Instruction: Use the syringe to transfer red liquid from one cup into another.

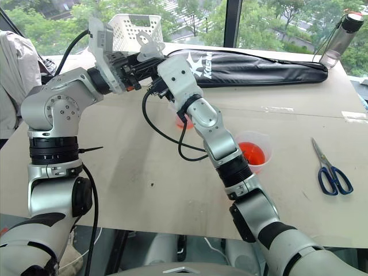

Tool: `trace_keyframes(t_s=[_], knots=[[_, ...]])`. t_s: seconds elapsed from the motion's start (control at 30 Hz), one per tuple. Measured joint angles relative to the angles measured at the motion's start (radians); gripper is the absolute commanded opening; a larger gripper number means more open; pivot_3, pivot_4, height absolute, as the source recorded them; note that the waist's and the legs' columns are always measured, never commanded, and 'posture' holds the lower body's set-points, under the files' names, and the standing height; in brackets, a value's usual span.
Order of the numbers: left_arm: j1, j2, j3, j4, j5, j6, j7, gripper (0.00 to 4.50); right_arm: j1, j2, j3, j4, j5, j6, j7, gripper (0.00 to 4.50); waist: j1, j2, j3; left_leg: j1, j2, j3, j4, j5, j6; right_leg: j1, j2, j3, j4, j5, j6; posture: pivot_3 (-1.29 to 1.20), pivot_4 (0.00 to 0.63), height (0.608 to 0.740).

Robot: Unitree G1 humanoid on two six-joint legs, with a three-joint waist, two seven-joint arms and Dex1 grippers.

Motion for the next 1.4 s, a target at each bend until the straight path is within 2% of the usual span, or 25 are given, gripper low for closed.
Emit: trace_keyframes(t_s=[0.2, 0.23, 0.33, 0.5, 0.67, 0.83, 0.9, 1.03, 1.1, 1.23, 1.27, 1.33, 1.4], knots=[[0.004, 0.001, 0.006, 0.031, -0.005, -0.008, -0.011, 1.59, 0.004, -0.019, -0.008, -0.029, 0.031, 0.046, 0.078, 4.31, 0.0, 0.0, 0.0, 0.0, 0.0, 0.0, 0.0, 0.0, 0.0, 0.0, 0.0, 0.0, 0.0, 0.0, 0.0, 0.0, 0.15, 0.724], [0.004, 0.001, 0.018, 0.045, -0.012, -0.009, -0.014, 1.59, 0.006, -0.04, -0.008, -0.052, 0.035, 0.065, 0.097, 4.5, 0.0, 0.0, 0.0, 0.0, 0.0, 0.0, 0.0, 0.0, 0.0, 0.0, 0.0, 0.0, 0.0, 0.0, 0.0, 0.0, 0.15, 0.724], [0.003, 0.016, 0.045, 0.076, -0.015, -0.012, -0.013, 1.59, 0.017, -0.089, -0.02, -0.126, 0.057, 0.106, 0.136, 4.5, 0.001, 0.0, 0.0, 0.0, 0.0, 0.0, 0.0, 0.0, 0.0, 0.0, 0.0, 0.0, 0.0, 0.0, 0.0, 0.0, 0.15, 0.724], [-0.005, 0.02, 0.122, 0.133, -0.069, 0.024, 0.007, 1.59, 0.109, -0.288, -0.076, -0.403, 0.224, 0.243, 0.346, 4.5, 0.009, 0.0, 0.0, -0.001, 0.0, 0.0, 0.0, 0.0, 0.0, 0.0, 0.0, 0.0, -0.001, 0.0, 0.0, 0.0, 0.15, 0.724], [-0.066, 0.043, 0.26, 0.172, -0.223, 0.235, 0.102, 1.59, 0.228, -0.516, -0.172, -0.655, 0.407, 0.363, 0.516, 4.5, 0.013, -0.001, 0.001, 0.0, 0.0, -0.001, 0.0, 0.0, 0.0, 0.0, 0.0, -0.001, -0.001, 0.0, 0.0, 0.0, 0.15, 0.724], [-0.176, 0.185, 0.389, 0.308, -0.323, 0.492, 0.205, 1.59, 0.399, -0.699, -0.297, -0.841, 0.592, 0.466, 0.614, 4.5, 0.003, -0.001, 0.001, 0.003, 0.0, -0.001, -0.001, 0.0, 0.0, 0.002, 0.0, 0.0, -0.001, 0.0, 0.0, 0.0, 0.15, 0.724], [-0.183, 0.256, 0.375, 0.359, -0.324, 0.568, 0.196, 1.59, 0.457, -0.742, -0.336, -0.899, 0.662, 0.493, 0.633, 4.5, 0.001, -0.001, 0.001, 0.003, 0.0, -0.001, -0.001, 0.0, 0.0, 0.002, 0.0, -0.001, 0.0, 0.0, 0.0, 0.0, 0.15, 0.724], [-0.119, 0.458, 0.163, 0.408, -0.267, 0.666, 0.035, 1.59, 0.623, -0.845, -0.442, -1.004, 0.791, 0.523, 0.675, 4.5, 0.003, -0.002, 0.001, 0.003, 0.0, 0.0, -0.001, 0.0, 0.0, 0.002, 0.0, -0.001, -0.001, -0.001, 0.0, 0.0, 0.15, 0.724], [-0.092, 0.5, 0.054, 0.412, -0.23, 0.662, -0.068, 1.59, 0.676, -0.879, -0.471, -1.019, 0.822, 0.532, 0.685, 4.5, 0.01, -0.002, 0.001, 0.003, 0.0, 0.0, -0.001, 0.0, 0.0, 0.002, -0.001, -0.001, -0.001, -0.002, -0.002, 0.0, 0.15, 0.724], [-0.091, 0.515, -0.252, 0.503, -0.062, 0.533, -0.308, 1.59, 0.77, -0.923, -0.546, -1.065, 0.903, 0.543, 0.675, 4.5, 0.037, -0.002, 0.0, 0.003, 0.0, 0.0, 0.001, 0.0, 0.0, 0.003, -0.001, -0.001, -0.001, -0.003, -0.005, 0.0, 0.15, 0.724], [-0.095, 0.508, -0.288, 0.526, -0.034, 0.512, -0.337, 1.59, 0.781, -0.928, -0.555, -1.071, 0.912, 0.544, 0.672, 4.5, 0.037, -0.003, 0.0, 0.003, 0.0, 0.0, 0.001, 0.0, 0.0, 0.003, -0.001, -0.001, -0.002, -0.003, -0.005, 0.0, 0.15, 0.724], [-0.153, 0.446, -0.396, 0.641, 0.068, 0.429, -0.419, 1.59, 0.813, -0.942, -0.574, -1.09, 0.936, 0.543, 0.657, 4.5, 0.05, -0.004, 0.0, 0.002, 0.0, 0.0, 0.002, 0.0, 0.0, 0.003, -0.001, -0.001, -0.002, -0.003, -0.005, 0.0, 0.15, 0.724], [-0.202, 0.394, -0.452, 0.726, 0.138, 0.367, -0.475, 1.59, 0.827, -0.949, -0.574, -1.106, 0.937, 0.541, 0.646, 4.5, 0.053, -0.005, 0.0, 0.001, 0.0, 0.0, 0.002, 0.0, 0.0, 0.002, -0.001, -0.001, -0.003, -0.003, -0.005, 0.0, 0.15, 0.724]])
